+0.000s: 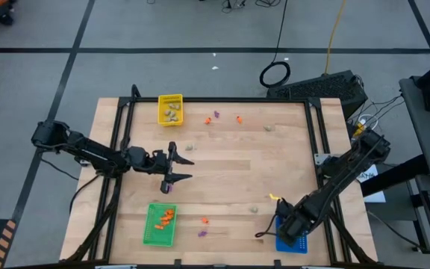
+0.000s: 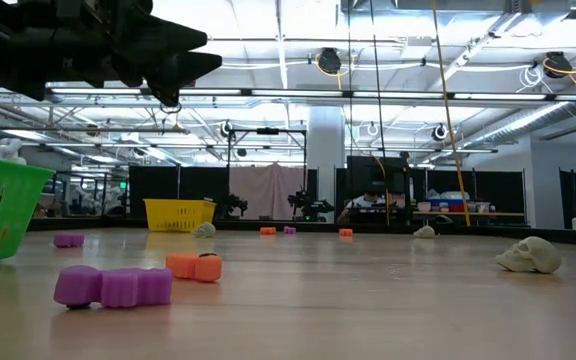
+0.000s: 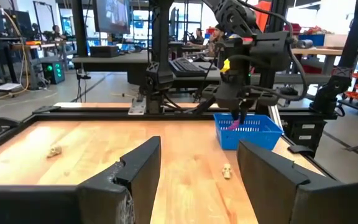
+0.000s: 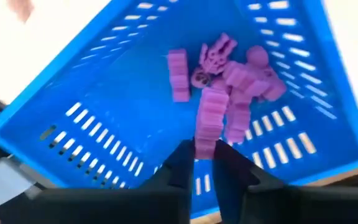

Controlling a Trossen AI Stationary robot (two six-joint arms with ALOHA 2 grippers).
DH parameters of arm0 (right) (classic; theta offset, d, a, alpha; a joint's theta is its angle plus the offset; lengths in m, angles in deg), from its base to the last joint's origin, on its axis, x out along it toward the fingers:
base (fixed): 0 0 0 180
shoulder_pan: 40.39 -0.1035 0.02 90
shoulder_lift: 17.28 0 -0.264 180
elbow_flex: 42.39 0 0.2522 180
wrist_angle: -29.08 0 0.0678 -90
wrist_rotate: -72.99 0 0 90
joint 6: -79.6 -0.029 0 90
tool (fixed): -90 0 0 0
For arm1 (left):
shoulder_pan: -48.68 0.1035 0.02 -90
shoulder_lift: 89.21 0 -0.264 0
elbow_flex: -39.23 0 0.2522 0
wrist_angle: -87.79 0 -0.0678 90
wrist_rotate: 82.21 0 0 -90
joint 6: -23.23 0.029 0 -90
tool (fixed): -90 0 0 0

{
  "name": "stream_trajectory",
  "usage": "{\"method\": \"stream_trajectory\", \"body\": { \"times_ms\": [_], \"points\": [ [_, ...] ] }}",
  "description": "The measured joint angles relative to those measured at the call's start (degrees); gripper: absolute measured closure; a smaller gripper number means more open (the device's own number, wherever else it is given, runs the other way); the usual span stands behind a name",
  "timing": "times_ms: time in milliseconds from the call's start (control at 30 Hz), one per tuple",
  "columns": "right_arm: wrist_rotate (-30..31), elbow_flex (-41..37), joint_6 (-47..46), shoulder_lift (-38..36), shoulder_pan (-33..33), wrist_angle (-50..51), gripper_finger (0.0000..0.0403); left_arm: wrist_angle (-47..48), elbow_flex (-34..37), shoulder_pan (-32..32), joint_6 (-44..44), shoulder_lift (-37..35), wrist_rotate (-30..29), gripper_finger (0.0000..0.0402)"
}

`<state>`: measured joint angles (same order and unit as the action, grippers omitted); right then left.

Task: Sort Halloween decoration
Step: Put the purple skeleton toy into the blue bin, then put the gray skull toy into the yellow bin

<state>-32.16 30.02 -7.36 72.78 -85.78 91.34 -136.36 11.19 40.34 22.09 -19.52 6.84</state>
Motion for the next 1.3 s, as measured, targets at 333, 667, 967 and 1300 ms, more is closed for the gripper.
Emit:
{"method": "stream_trajectory", "body": {
  "times_ms": [333, 667, 967, 1300],
  "points": [
    [0.33, 8.83, 1.79, -0.46, 1.24, 14.10, 0.0238, 2.79, 0.00, 0.00, -1.46, 0.00, -0.35, 0.0189],
    [27.21, 17.51, 20.45, -0.44, 5.79, 11.73, 0.0220, 4.37, 0.00, 0.00, -1.04, 0.00, -0.39, 0.0189],
    [28.87, 13.69, 33.79, 7.08, 10.00, -0.21, 0.0220, 5.18, 0.00, 0.00, -1.09, 0.00, -0.39, 0.0189],
    [23.42, 13.64, 39.92, 15.79, 14.06, -0.37, 0.0219, 6.31, 0.00, 0.00, -1.29, 0.00, -0.39, 0.0189]
  ]
}}
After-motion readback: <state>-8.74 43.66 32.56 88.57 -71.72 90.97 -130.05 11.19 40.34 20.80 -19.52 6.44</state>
